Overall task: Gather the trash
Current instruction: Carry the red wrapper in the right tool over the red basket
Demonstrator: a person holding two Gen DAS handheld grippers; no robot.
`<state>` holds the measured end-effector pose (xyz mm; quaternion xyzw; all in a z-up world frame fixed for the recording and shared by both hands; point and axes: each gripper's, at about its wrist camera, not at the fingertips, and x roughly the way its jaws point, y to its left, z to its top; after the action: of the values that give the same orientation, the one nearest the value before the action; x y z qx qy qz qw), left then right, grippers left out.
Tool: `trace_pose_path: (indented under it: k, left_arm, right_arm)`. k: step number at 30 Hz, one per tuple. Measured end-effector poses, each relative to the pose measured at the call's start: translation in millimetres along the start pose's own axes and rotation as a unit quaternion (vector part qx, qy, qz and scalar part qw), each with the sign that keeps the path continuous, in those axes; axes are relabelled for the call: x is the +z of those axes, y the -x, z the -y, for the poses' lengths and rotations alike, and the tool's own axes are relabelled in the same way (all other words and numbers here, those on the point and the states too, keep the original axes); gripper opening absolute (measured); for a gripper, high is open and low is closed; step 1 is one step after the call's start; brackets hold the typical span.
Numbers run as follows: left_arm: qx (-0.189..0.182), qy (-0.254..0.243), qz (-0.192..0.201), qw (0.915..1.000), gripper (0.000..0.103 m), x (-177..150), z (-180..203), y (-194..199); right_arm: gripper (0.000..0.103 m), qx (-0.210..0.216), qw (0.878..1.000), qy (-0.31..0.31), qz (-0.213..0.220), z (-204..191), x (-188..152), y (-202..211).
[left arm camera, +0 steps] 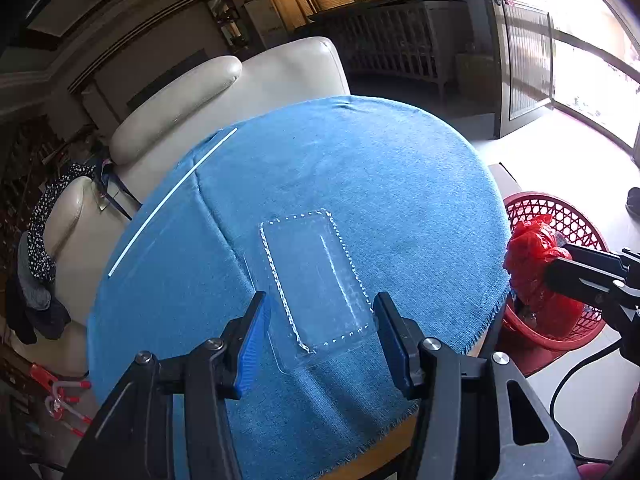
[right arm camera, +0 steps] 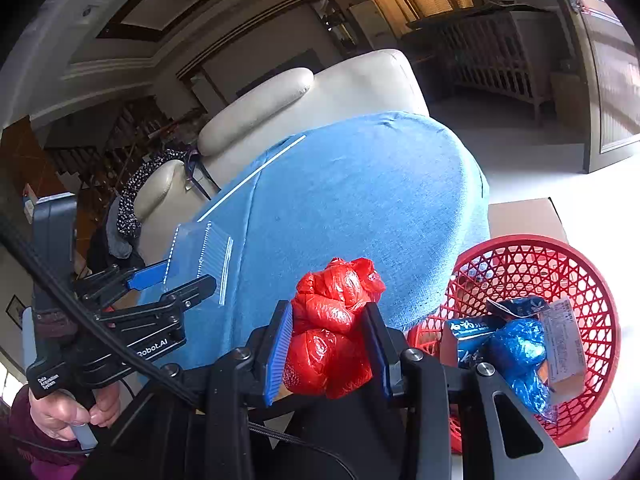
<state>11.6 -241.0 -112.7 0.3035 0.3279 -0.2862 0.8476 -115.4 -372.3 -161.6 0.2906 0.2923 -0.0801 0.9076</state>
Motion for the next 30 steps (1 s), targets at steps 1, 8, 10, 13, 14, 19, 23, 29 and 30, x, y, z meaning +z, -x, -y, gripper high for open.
trace_pose_path:
  k: [1, 8, 10, 13, 14, 19, 23, 29, 30]
  left_arm:
    - [0.000, -0.001, 0.001, 1.0000, 0.055, 0.2, 1.8, 0.7]
    - [-0.002, -0.014, 0.008, 0.9999, 0.055, 3.9, 10.2, 4.1]
    - [-0.004, -0.017, 0.009, 0.9998, 0.055, 4.5, 11.6, 4.0]
    - [-0.006, -0.022, 0.010, 0.9997, 0.055, 4.8, 13.9, 3.1]
    - [-0.006, -0.023, 0.010, 0.9997, 0.055, 4.8, 14.7, 2.9]
    - [-0.010, -0.029, 0.013, 0.9994, 0.055, 6.7, 17.1, 1.9]
    - [-0.013, -0.035, 0.016, 0.9992, 0.055, 9.1, 18.9, 1.1]
    - [-0.034, -0.041, 0.018, 0.9984, 0.055, 15.1, 24.0, 2.2]
    - [-0.050, -0.040, 0.017, 0.9978, 0.055, 17.8, 25.3, 3.2]
  right_arm:
    - [0.038, 0.000, 1.000, -0.001, 0.001, 0.4, -0.4, 0.6]
    - [0.038, -0.006, 1.000, -0.006, 0.008, 5.7, 0.6, 7.7]
    - [0.038, -0.009, 1.000, -0.008, 0.010, 7.4, 0.7, 9.0]
    - [0.038, -0.012, 1.000, -0.011, 0.011, 9.7, 1.2, 10.7]
    - [0.038, -0.014, 1.000, -0.012, 0.012, 10.0, 1.1, 10.9]
    - [0.038, -0.021, 1.000, -0.014, 0.013, 12.7, 1.9, 11.5]
    - [0.038, -0.029, 0.999, -0.015, 0.017, 16.0, 4.3, 14.1]
    - [0.038, -0.050, 0.998, -0.025, 0.032, 31.2, 10.3, 26.2]
    - [0.038, -0.056, 0.997, -0.027, 0.036, 34.7, 11.5, 29.6]
